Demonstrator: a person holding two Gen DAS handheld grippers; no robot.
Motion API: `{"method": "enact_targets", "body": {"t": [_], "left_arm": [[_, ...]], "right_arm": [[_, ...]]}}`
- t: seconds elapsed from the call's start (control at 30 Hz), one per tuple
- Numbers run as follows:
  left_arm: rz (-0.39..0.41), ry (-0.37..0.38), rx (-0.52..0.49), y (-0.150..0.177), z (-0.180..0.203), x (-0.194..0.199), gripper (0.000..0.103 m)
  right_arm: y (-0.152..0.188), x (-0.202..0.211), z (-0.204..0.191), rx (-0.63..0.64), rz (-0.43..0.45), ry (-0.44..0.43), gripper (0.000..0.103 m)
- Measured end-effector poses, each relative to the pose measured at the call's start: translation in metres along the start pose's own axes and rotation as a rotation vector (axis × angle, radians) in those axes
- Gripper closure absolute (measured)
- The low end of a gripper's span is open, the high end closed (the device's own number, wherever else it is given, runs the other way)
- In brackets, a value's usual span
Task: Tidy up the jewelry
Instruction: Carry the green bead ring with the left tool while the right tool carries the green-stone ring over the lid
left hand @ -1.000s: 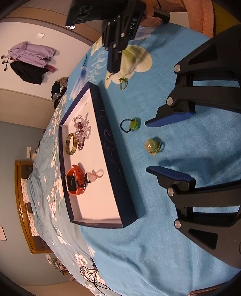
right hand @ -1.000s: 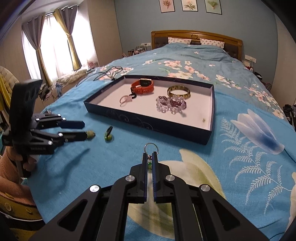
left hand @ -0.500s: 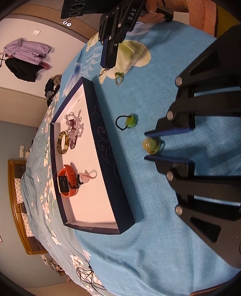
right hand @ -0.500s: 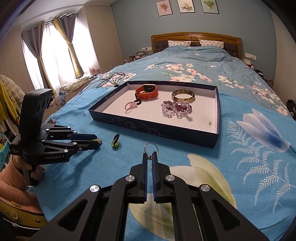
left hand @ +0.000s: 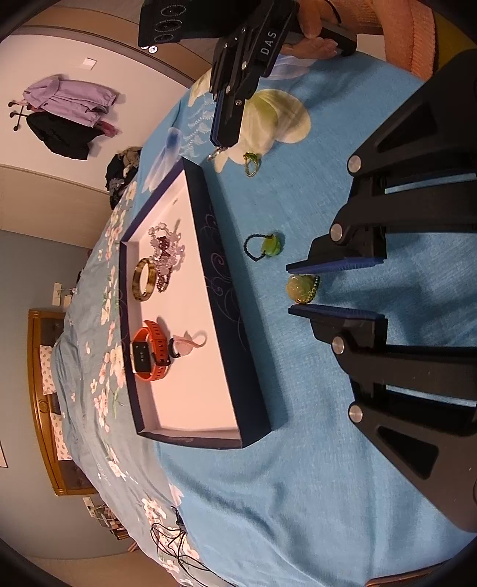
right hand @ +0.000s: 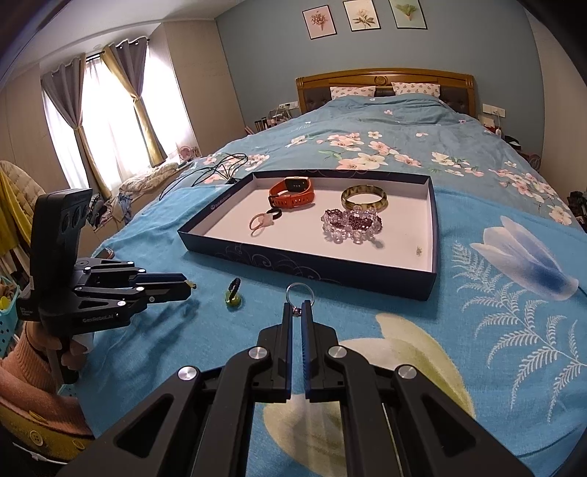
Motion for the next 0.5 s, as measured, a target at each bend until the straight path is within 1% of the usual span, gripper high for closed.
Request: {"method": "enact_targets", "body": {"t": [0.5], "left_arm": [[0.073,0.000,0.007,-0.015,0.004,0.024,0.086]], "right_arm": [[-0.012,0.004,-0.002,-0.007,0.050,-0.009,0.100]]}}
Point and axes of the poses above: each gripper's, at about its wrist camera, not at the fingertips, and x roughly against the way its jaws point, z to its right, y to its underside, the point moved 9 cm from there along -x, roughly the way its jaws point, and after that the axes turned 11 degrees about -y, right-handed, at the moved point
